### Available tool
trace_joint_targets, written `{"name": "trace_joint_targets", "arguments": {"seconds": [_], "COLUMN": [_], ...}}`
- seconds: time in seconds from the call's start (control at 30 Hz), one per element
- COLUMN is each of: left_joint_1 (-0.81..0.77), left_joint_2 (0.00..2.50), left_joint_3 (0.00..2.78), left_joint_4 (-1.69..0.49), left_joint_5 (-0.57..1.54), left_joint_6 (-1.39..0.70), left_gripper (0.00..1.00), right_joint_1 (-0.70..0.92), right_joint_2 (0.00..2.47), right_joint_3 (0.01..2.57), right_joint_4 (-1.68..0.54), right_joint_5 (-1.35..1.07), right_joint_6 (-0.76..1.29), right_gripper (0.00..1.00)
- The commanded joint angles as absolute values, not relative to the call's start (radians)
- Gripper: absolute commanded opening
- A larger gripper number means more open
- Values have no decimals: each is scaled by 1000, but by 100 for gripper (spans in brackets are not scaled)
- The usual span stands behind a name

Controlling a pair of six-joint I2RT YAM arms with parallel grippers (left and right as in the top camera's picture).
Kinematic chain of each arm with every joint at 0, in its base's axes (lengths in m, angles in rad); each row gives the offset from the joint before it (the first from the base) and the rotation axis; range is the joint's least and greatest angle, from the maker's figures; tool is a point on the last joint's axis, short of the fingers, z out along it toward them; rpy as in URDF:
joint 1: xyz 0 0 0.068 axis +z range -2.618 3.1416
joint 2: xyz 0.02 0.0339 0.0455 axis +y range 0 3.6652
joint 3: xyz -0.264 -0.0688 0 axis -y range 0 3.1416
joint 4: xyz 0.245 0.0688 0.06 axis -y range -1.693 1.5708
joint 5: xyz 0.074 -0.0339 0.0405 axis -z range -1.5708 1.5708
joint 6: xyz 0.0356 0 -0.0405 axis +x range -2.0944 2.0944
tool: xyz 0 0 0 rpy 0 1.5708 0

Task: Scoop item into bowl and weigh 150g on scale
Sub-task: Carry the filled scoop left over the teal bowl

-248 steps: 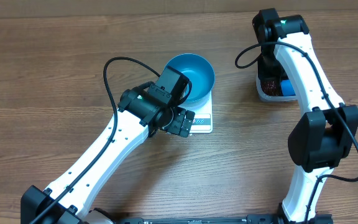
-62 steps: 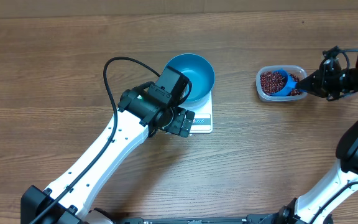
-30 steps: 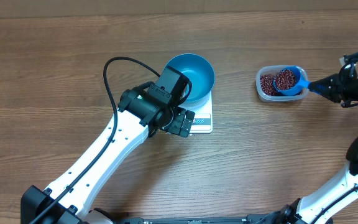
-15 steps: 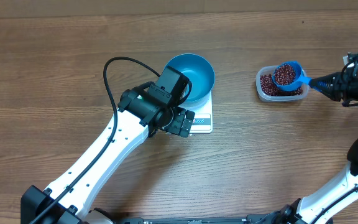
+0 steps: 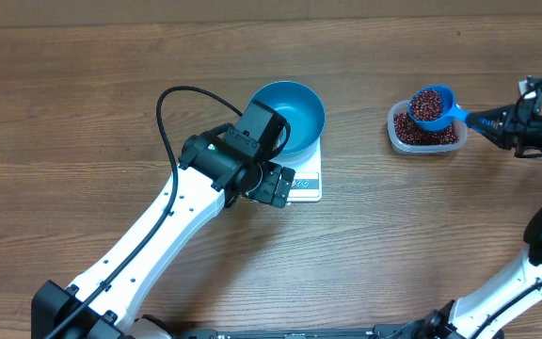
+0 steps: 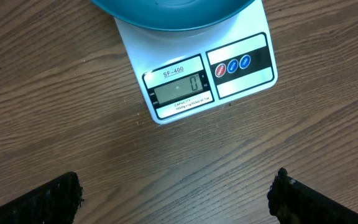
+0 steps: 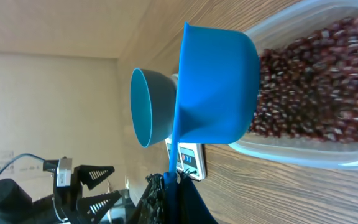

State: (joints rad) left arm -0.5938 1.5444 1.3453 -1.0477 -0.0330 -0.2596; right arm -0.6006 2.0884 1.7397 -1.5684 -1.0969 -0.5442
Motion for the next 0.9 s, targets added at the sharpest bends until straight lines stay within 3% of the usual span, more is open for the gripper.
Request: {"name": "trace_joint_targets", "arguments": {"seconds": [0.0,0.27,0.57,0.87], "left_joint_1": [-590,-590,-590,-590], "left_joint_2": [1520,1520,1520,1520], "left_joint_3": [1351,1351,1351,1351], "left_joint_4": [-1047,-1047,-1047,-1047], "left_joint_5": [-25,-25,-25,-25], "left_joint_6": [-262,-262,-262,-262], "left_gripper": [99,99,100,100], "right_joint_1": [-528,-371,-131,-20], "right_joint_2": [2091,2090,2090,2089], "right_joint_3": [1735,1740,1796,1808], "right_joint_4": [-1568,-1549,-1446,-1218], "right_joint_5": [-1199,-1365,-1364,-1293], "right_joint_6": [-560,-608,-577,-488], "right_gripper": [4,4,4,4]}}
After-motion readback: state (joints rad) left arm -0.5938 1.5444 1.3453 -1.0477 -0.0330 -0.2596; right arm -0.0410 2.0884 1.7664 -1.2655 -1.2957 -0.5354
